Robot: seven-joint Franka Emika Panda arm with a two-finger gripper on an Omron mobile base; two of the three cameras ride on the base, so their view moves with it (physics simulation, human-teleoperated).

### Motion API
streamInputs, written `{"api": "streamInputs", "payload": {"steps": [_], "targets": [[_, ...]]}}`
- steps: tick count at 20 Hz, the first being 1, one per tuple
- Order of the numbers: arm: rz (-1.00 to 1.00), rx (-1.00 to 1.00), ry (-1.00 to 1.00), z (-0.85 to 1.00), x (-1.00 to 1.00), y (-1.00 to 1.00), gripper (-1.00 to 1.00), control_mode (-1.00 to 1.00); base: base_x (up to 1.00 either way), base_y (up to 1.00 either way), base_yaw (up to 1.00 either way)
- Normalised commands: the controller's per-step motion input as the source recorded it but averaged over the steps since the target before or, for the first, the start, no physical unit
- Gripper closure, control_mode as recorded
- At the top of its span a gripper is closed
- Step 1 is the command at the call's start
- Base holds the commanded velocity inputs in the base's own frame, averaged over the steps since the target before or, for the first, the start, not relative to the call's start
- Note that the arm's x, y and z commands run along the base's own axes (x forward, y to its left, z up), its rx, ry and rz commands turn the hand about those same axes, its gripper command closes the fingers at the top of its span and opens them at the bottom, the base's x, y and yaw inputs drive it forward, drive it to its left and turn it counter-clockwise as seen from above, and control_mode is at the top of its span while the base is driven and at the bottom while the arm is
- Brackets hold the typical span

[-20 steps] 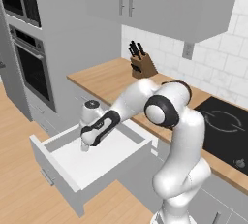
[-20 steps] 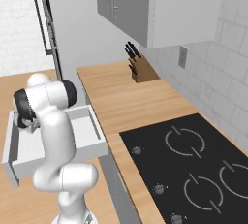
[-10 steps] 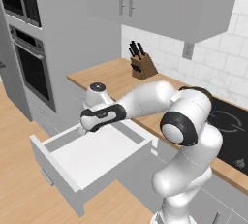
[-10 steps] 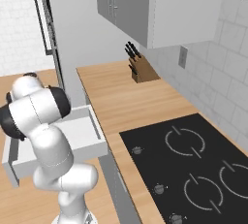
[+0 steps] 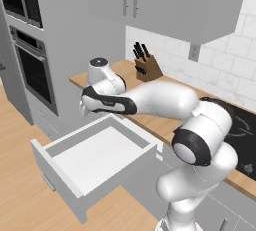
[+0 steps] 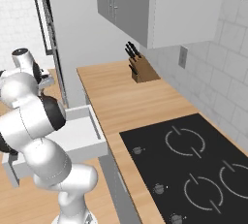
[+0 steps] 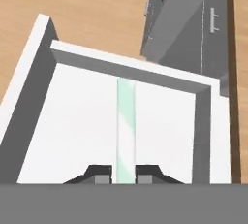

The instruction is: Take a straw from the drawer in front and place it inside the glass cup on the dining counter.

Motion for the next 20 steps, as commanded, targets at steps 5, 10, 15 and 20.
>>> {"api": "streamInputs", "payload": {"steps": [5,10,15,20], "targets": [[-0.35,0.04,0.08,1.0,-0.14,-0.76,1.0,-1.0,0.0,0.0,0.0],[-0.36,0.03,0.08,0.75,-0.35,-0.89,1.0,-1.0,0.0,0.0,0.0],[-0.3,0.06,-0.02,0.12,-0.68,-0.89,1.0,-1.0,0.0,0.0,0.0],[-0.23,0.05,-0.09,0.0,-0.65,-0.47,1.0,-1.0,0.0,0.0,0.0]]}}
